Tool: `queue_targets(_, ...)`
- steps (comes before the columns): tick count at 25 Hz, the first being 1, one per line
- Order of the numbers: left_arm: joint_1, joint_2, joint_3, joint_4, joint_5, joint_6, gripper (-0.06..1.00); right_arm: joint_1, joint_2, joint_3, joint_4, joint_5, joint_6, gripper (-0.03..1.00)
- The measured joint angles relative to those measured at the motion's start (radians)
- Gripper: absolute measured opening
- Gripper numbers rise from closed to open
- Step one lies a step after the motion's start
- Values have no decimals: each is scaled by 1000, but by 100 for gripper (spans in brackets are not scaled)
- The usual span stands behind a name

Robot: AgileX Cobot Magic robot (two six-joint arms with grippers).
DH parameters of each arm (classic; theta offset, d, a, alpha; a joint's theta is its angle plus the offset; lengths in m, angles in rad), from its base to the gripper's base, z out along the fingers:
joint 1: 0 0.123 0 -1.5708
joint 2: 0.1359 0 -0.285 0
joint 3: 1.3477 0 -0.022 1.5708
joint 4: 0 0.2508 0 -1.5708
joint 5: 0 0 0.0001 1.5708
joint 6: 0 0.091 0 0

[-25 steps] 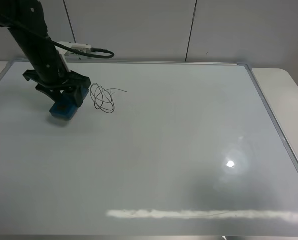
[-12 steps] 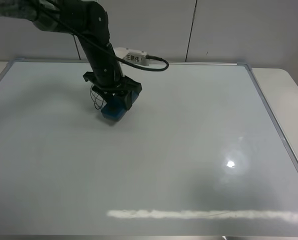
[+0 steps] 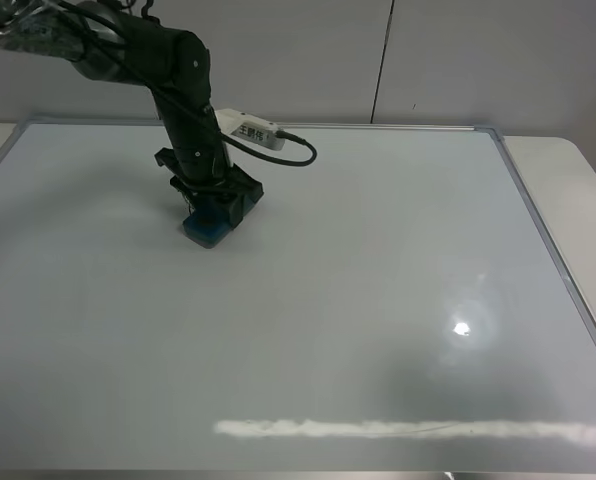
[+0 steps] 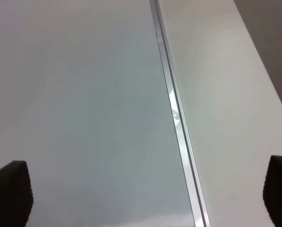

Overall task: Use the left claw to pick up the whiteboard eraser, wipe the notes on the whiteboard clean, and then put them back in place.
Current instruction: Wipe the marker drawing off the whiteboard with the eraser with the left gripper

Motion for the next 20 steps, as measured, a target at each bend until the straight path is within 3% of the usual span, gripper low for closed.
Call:
queue_targets(8, 193, 0, 0, 3, -102, 54, 55, 0, 0, 0, 0, 0, 0, 97)
queue_targets(11, 230, 1, -6, -6, -111, 70, 55, 0, 0, 0, 0, 0, 0, 97)
queue_targets(16, 222, 6, -26, -38, -94, 106, 55, 0, 0, 0, 0, 0, 0, 97)
queue_targets(20, 143, 34, -74, -92, -76, 120, 55, 0, 0, 0, 0, 0, 0, 97)
